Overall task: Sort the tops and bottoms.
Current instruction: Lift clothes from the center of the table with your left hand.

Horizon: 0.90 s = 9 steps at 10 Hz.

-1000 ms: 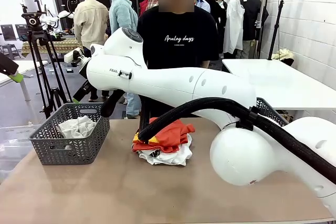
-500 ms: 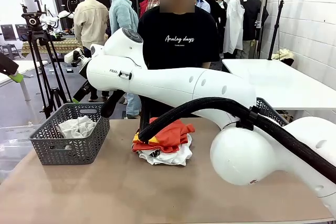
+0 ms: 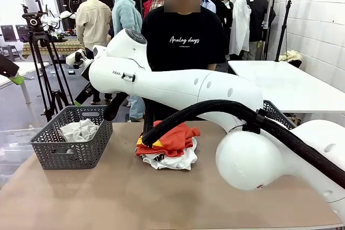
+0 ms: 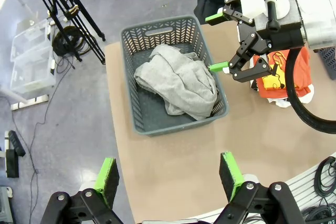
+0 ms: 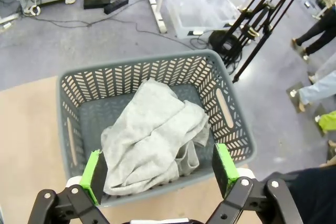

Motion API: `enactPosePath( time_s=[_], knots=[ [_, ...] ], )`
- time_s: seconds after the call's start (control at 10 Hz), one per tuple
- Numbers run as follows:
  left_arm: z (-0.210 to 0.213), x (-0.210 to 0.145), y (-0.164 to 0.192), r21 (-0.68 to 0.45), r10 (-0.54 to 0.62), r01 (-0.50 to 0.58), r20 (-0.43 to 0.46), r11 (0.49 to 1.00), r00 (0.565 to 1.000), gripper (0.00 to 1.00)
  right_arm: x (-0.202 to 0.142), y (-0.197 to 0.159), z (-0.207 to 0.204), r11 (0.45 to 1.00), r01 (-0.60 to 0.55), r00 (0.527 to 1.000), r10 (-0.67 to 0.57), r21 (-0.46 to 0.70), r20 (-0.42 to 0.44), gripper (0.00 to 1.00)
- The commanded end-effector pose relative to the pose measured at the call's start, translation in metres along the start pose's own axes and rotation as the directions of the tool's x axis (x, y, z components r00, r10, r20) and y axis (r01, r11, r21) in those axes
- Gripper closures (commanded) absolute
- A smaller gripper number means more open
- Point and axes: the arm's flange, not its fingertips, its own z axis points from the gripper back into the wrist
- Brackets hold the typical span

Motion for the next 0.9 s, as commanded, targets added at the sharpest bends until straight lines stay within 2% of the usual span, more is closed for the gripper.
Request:
enactPosePath(
  time_s=[0.0, 0.2, 0.3, 0.4, 0.8],
  knots=[
    [0.000, 0.000, 0.000, -0.001, -0.001, 0.001, -0.001, 1.000, 1.000, 0.00, 0.000, 0.000, -0.001, 1.000, -0.004, 1.000, 0.004, -0.003, 0.006, 0.00],
    [0.000, 0.000, 0.000, -0.001, -0.001, 0.001, -0.001, 1.000, 1.000, 0.00, 0.000, 0.000, 0.000, 1.000, 0.000, 1.000, 0.000, 0.000, 0.000, 0.00],
    [0.000, 0.000, 0.000, -0.001, -0.001, 0.001, -0.001, 1.000, 1.000, 0.00, -0.005, 0.015, 0.032, 0.997, -0.027, 0.999, 0.026, -0.067, -0.019, 0.00],
    [0.000, 0.000, 0.000, -0.001, -0.001, 0.001, -0.001, 1.000, 1.000, 0.00, -0.007, 0.023, 0.085, 0.989, -0.055, 0.998, 0.048, -0.141, -0.048, 0.00],
    [0.000, 0.000, 0.000, -0.001, -0.001, 0.001, -0.001, 1.000, 1.000, 0.00, -0.079, 0.026, 0.247, 0.970, 0.065, 0.987, -0.097, -0.235, -0.127, 0.00]
  ],
)
